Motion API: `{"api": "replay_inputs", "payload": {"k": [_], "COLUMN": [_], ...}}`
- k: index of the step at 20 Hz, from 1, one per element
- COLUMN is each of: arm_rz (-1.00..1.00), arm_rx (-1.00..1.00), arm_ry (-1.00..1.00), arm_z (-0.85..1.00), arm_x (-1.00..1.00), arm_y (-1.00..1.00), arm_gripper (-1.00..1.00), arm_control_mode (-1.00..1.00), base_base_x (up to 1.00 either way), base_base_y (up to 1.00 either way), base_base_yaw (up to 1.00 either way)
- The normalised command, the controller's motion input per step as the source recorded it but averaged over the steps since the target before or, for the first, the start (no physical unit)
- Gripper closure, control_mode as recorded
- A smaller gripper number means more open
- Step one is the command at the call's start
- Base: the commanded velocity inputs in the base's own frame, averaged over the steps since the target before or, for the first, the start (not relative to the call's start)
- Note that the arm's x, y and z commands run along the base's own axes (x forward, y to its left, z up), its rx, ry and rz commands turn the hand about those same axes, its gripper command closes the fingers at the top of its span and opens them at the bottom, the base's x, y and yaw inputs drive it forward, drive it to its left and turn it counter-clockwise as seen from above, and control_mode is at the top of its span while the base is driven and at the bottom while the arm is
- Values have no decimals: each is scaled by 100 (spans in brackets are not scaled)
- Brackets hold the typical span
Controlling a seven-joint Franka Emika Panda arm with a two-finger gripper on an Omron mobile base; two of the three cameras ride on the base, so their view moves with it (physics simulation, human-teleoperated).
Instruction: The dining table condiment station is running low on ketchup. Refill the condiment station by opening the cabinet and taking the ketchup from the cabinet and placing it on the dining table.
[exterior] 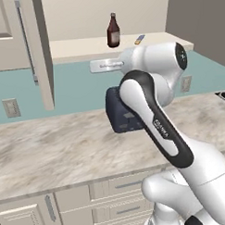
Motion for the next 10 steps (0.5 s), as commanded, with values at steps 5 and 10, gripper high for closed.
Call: {"api": "replay_inputs", "payload": {"k": [5, 10], "arm_rz": [-12, -9], "arm_rx": [-2, -2], "arm_ry": [-8, -17], "arm_z": [7, 7], "arm_x": [-6, -27], "arm_y": [-21, -8], "arm_gripper": [-100, -100], "arm_control_mode": [-100, -100], "base_base_x": [0, 0], "base_base_y": [0, 0], "base_base_yaw": [0, 0]}}
